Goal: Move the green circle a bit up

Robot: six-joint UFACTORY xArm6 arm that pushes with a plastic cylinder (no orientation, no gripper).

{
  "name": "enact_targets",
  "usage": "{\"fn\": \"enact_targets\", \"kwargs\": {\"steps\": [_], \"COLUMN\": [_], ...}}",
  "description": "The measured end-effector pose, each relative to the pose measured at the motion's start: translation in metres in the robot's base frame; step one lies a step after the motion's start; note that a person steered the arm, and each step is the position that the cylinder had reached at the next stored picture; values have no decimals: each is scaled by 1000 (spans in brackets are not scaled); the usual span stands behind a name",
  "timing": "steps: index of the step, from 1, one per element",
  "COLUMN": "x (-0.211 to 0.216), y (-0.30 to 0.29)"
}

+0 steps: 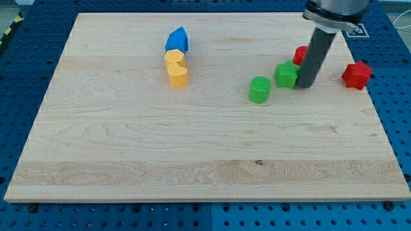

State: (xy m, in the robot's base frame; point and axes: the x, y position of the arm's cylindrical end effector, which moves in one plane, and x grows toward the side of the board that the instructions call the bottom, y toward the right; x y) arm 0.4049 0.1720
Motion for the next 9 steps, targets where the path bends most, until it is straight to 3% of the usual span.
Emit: {"fn": "enact_targets", "kwargs": {"steps": [1, 3, 5, 6, 9], "x": [-2, -12, 49, 72, 73], "y": [-7, 35, 44, 27, -66]}}
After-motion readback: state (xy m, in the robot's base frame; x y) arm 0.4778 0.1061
